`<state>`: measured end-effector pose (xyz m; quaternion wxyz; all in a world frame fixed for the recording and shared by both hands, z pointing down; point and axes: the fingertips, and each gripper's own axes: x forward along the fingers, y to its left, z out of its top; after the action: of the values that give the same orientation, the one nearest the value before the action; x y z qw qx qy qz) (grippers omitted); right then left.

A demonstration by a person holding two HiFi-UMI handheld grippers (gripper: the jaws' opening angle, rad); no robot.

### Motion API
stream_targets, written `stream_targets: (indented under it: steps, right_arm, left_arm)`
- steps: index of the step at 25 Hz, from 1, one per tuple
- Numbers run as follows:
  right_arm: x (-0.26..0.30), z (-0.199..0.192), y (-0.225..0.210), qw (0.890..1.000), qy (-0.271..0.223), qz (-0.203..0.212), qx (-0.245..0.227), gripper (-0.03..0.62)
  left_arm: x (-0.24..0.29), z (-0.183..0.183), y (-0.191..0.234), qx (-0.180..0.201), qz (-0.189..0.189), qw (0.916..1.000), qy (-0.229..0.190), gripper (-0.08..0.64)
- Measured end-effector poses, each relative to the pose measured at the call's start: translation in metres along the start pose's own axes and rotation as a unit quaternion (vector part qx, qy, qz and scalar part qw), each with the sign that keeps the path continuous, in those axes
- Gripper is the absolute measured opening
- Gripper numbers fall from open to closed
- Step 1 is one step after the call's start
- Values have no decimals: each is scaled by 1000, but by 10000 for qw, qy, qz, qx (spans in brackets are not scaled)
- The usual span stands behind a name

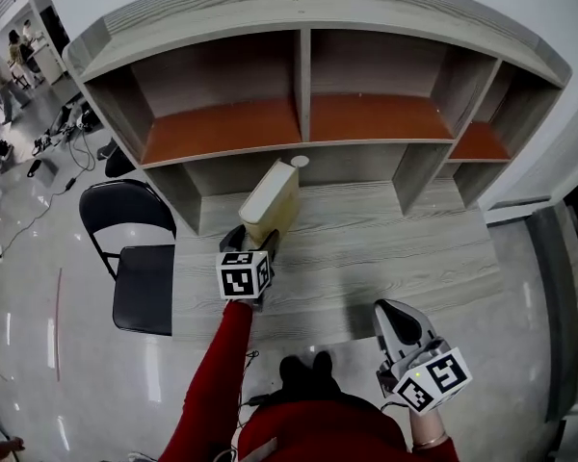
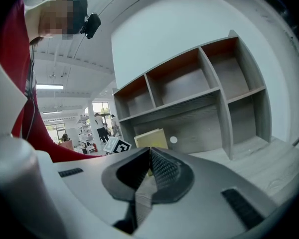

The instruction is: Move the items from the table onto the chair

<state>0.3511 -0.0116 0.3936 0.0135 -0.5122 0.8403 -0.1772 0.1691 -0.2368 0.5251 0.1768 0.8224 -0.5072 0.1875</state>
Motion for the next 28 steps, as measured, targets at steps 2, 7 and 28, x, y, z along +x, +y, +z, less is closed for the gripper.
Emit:
stream_targets:
  steps: [2,7,28]
  right_arm:
    - [1,-1,-3,9999,34,-99,71,14]
    - [4,-7,-7,9996,78,-171,221,14]
    - [41,13,37,9951,-87,987,49,14]
  left_arm:
    - [10,-5,2,15,29,9999,109,314]
    - [25,-23,6,361,209,9985,342,257]
    - [-217,-6,-34,-108,412,9987,-268,230]
